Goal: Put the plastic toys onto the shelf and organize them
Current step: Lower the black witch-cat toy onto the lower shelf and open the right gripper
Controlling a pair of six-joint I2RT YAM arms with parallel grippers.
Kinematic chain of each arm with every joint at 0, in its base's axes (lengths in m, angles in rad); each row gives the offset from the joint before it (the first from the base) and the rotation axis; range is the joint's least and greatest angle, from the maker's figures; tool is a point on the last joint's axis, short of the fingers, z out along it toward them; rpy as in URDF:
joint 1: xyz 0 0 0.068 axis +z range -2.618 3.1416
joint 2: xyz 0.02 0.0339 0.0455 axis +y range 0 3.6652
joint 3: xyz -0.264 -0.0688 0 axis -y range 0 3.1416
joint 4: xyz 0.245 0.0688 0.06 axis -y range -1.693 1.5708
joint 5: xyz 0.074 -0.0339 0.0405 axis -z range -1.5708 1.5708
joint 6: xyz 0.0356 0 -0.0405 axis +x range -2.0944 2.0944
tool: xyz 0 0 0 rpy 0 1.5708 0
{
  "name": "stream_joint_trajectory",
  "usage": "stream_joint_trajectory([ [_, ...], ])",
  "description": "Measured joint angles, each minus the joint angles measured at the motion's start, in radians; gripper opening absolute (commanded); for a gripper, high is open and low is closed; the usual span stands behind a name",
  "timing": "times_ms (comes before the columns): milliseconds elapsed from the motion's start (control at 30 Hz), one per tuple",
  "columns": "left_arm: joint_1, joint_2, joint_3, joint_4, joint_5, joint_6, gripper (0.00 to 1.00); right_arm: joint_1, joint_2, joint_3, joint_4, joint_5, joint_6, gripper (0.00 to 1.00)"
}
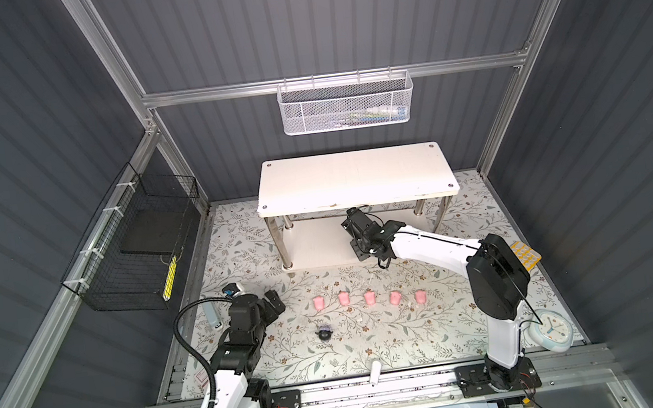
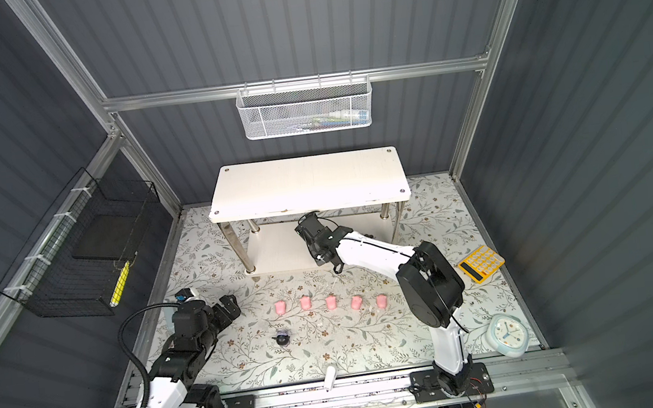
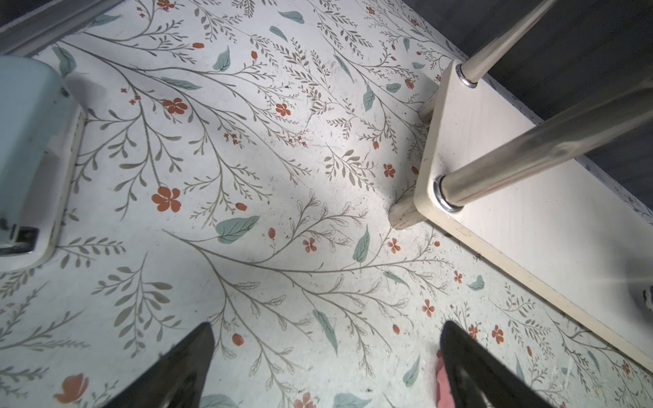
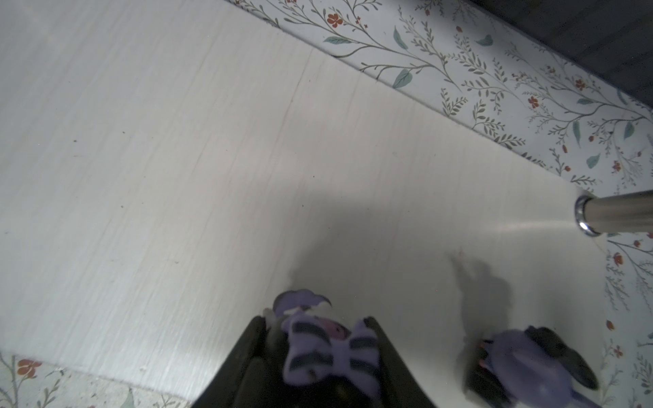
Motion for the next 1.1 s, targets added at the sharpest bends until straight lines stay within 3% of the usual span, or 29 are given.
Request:
stream_joint_trajectory([
  [1100,0.0,-0.005,-0.011,-0.004,0.0,0.0,1.0,0.0,0.025,0.015,-0.014,0.012,0.043,0.5],
])
